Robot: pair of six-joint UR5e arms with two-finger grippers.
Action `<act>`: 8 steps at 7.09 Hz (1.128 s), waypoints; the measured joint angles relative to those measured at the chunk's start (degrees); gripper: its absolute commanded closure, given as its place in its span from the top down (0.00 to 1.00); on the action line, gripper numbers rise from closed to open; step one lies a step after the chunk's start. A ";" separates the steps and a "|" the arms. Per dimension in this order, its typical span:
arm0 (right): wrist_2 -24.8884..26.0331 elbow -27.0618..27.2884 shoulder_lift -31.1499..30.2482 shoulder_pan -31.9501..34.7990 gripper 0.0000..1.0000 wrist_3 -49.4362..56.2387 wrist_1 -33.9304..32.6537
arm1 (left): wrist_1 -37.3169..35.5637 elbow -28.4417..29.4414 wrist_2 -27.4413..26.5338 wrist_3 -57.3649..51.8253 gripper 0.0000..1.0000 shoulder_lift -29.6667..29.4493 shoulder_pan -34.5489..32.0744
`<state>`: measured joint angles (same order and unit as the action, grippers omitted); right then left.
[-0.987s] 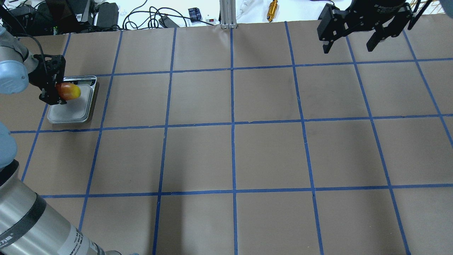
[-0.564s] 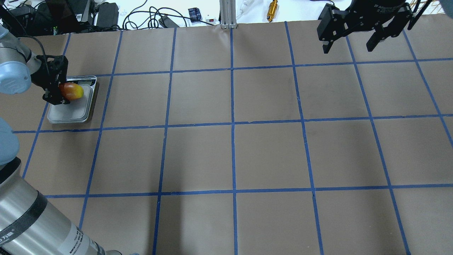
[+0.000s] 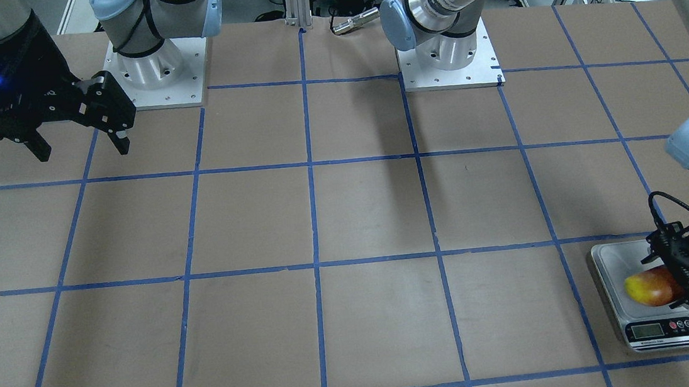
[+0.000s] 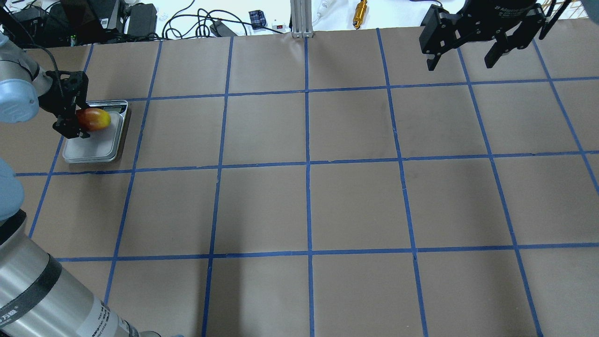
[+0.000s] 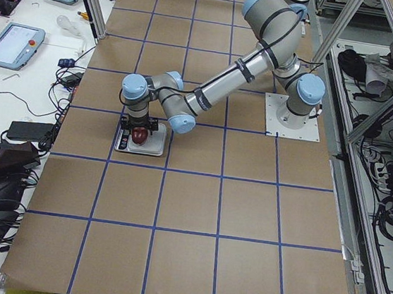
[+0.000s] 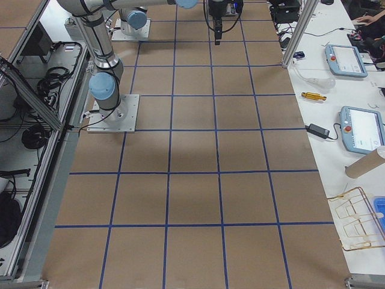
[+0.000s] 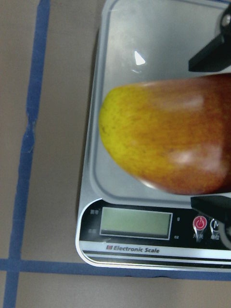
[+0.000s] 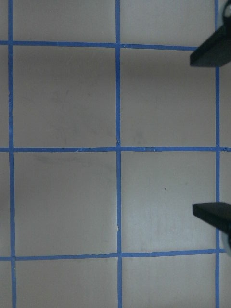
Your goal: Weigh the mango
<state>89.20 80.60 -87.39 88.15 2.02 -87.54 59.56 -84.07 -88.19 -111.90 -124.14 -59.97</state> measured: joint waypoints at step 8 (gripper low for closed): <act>-0.07 0.00 -0.06 0.00 1.00 0.00 0.00 | 30.61 -1.01 -0.95 29.76 0.97 31.21 -0.55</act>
<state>89.13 80.60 -87.45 88.15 2.02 -87.54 90.17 -85.08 -89.14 -82.14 -92.93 -60.52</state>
